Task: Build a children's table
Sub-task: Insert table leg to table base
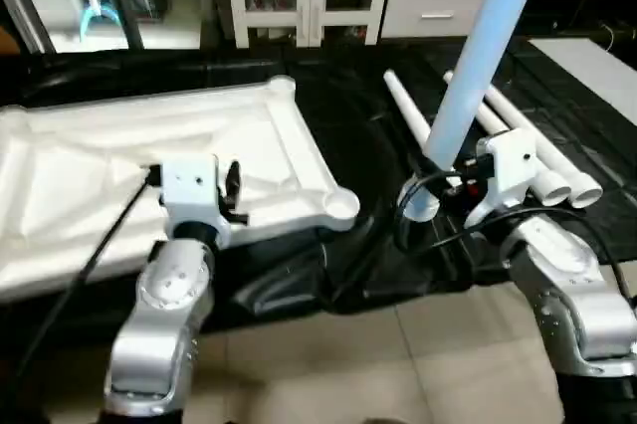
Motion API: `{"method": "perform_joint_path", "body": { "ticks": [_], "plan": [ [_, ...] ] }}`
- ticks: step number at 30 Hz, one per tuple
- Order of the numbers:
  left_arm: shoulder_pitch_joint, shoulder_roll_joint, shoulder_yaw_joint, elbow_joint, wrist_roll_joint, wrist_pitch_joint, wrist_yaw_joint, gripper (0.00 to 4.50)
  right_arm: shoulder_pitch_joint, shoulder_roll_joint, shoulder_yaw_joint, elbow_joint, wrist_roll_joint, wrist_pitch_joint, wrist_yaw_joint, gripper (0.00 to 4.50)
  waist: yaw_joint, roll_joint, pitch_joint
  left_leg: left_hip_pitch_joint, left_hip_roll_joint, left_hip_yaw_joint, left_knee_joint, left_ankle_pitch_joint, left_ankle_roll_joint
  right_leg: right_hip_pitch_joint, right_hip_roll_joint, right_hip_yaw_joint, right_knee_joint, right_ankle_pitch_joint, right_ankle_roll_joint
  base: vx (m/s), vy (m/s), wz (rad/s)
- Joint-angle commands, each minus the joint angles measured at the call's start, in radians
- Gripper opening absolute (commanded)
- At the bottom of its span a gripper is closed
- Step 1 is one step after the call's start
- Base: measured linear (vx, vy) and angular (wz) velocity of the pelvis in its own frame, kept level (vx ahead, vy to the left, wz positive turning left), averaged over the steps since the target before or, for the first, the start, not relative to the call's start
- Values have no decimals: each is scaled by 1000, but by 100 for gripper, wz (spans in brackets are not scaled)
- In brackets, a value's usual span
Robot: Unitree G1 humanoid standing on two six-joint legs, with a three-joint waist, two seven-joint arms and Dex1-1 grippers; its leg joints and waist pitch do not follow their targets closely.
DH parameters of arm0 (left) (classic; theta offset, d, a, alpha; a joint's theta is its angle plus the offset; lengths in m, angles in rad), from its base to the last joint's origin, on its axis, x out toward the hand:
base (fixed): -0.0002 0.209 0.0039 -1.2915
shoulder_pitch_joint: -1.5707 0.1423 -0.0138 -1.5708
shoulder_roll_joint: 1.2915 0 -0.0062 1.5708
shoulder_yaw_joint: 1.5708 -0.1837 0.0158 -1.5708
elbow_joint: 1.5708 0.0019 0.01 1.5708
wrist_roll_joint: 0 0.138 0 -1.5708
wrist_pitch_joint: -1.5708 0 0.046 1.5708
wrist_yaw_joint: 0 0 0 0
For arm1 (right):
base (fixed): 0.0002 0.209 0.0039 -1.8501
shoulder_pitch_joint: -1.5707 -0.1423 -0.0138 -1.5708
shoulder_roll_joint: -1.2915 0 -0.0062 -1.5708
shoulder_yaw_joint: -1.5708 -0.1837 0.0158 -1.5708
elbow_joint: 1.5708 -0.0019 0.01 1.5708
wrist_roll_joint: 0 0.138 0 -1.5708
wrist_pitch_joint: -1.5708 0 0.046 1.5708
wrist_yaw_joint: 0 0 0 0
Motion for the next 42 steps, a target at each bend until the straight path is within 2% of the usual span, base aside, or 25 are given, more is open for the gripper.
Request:
{"method": "perform_joint_path", "body": {
  "ticks": [1,2,3,7,12,14,17,19,21,22,23,24,25,26,27,28,29,30,31,32,33,36,37,40,42],
  "plan": [
    [-10,4,6,-10,-5,11,-5,194,-18,-3,-8,-8,12,-5,6,184,-10,34,-73,87,222,-129,-129,292,358,-28,-92,76,48,-99,23,-67,-161,0],
    [-12,15,9,-5,-2,-7,-17,194,-20,4,-7,-11,14,-3,2,184,2,4,-61,54,112,-65,-90,254,362,-5,-135,132,3,26,-59,-45,-108,-5],
    [-12,16,10,-4,-2,-11,-20,194,-20,5,-7,-12,15,-3,0,184,35,-25,-44,9,20,7,-73,-12,206,51,-171,149,-74,-127,-111,-57,-83,-8],
    [-13,19,9,-4,-2,-8,-25,194,-21,10,-8,-14,19,-1,-5,184,41,-21,-7,91,14,21,-89,-357,-18,42,-132,113,-146,-898,-16,-56,-55,-4],
    [-19,16,5,-6,-2,0,-29,194,-22,12,-14,-13,15,-1,-3,184,-24,9,9,173,64,-39,-191,-710,-54,62,-77,59,-98,-524,-69,15,5,-2],
    [-20,15,2,-6,0,-2,-31,194,-22,9,-15,-12,16,-1,-1,184,-36,7,10,163,56,-34,-194,-691,-51,74,-86,69,-100,-476,-98,47,14,-5],
    [-19,14,-1,-7,2,-2,-33,194,-22,5,-16,-12,18,0,1,184,-15,-9,-26,43,-19,22,-119,-176,54,208,-125,141,-158,-539,-139,146,40,-10],
    [-19,14,-2,-8,3,-2,-33,194,-23,2,-15,-12,17,-1,3,184,-13,1,-37,38,-22,21,-117,-64,91,214,-112,135,-156,-463,-145,155,59,4],
    [-18,14,-3,-9,3,-2,-35,194,-23,-4,-13,-11,11,0,4,184,-66,37,-64,213,43,-68,-158,143,245,83,-26,54,-49,-140,-120,197,53,12],
    [-17,14,-3,-9,4,-2,-35,194,-24,-4,-14,-10,11,3,3,184,-97,35,-56,279,71,-180,-165,187,542,-8,-28,39,29,-191,-7,231,-4,16],
    [-15,13,-5,-11,6,-2,-36,194,-24,-10,-11,-8,11,8,9,184,-110,14,-58,289,89,-266,-165,307,707,-58,-58,76,87,-230,90,231,-4,16],
    [-13,13,-6,-12,7,-2,-36,194,-24,-16,-5,-8,4,5,15,184,-109,15,-55,286,61,-279,-157,358,717,-75,-61,92,90,-233,118,147,-62,17],
    [-11,13,-7,-15,8,-2,-36,194,-22,-22,2,-8,-2,0,22,184,-110,-16,-57,233,-40,-276,-133,353,569,-37,-87,153,32,-124,120,100,-69,27],
    [-9,14,-8,-17,10,-1,-36,194,-21,-23,4,-9,-1,-1,25,184,-54,-95,-73,7,-201,-125,-21,62,349,207,-132,233,-75,29,217,100,-69,27],
    [-8,15,-9,-18,10,-1,-36,194,-21,-24,4,-9,1,-1,27,184,-28,-82,-60,-39,-191,-65,49,-88,311,255,-216,269,-109,101,229,126,18,61],
    [-8,15,-10,-19,10,-1,-36,194,-21,-24,4,-10,2,-1,28,184,-38,-66,-41,-40,-143,-74,81,-88,264,232,-275,250,-122,164,233,83,45,42],
    [10,25,-19,-35,-3,-22,-64,194,-18,-19,-5,-13,34,2,49,184,-43,-39,-45,3,-78,-83,43,12,45,195,-227,199,-125,129,113,154,81,60],
    [25,40,-34,-45,-21,-14,-103,194,-19,-28,-3,-14,39,4,65,184,-42,-67,-22,-17,-66,-70,12,61,44,186,-186,166,-129,59,30,147,82,19],
    [27,43,-37,-46,-24,-13,-110,194,-19,-30,-3,-14,39,3,68,184,-30,-17,-42,-35,-50,-56,-85,277,101,220,-99,107,-87,117,-97,147,82,19],
    [34,54,-45,-49,-36,-15,-136,194,-18,-36,0,-16,43,0,80,184,-27,23,-54,23,-21,-78,-111,418,148,187,-60,76,-45,155,-96,157,76,7],
    [59,94,-67,-61,-64,-43,-219,194,-12,-54,5,-25,62,-12,127,184,-57,67,-62,161,87,-192,-100,638,304,12,-13,79,85,-14,-1,163,63,1],
    [89,145,-82,-61,-87,-64,-310,194,0,-73,5,-41,103,-14,190,184,10,44,-86,162,42,-150,-57,1596,119,-16,-48,134,52,197,162,83,78,1],
    [95,165,-89,-55,-85,-75,-337,194,3,-79,3,-42,114,-15,204,184,23,24,-86,167,19,-135,-71,1531,66,-24,-51,146,11,229,152,-34,84,4],
    [104,243,-125,-39,-84,-81,-427,194,5,-82,-13,-18,126,-23,234,184,56,-28,-63,57,-62,-56,-85,486,99,49,-135,194,-58,309,-17,-102,12,10],
    [100,283,-147,-22,-71,-118,-471,228,2,-83,-19,7,124,-33,242,184,69,-19,-62,38,-20,-56,-112,144,119,73,-168,202,-56,275,-102,0,0,0]
  ]
}}
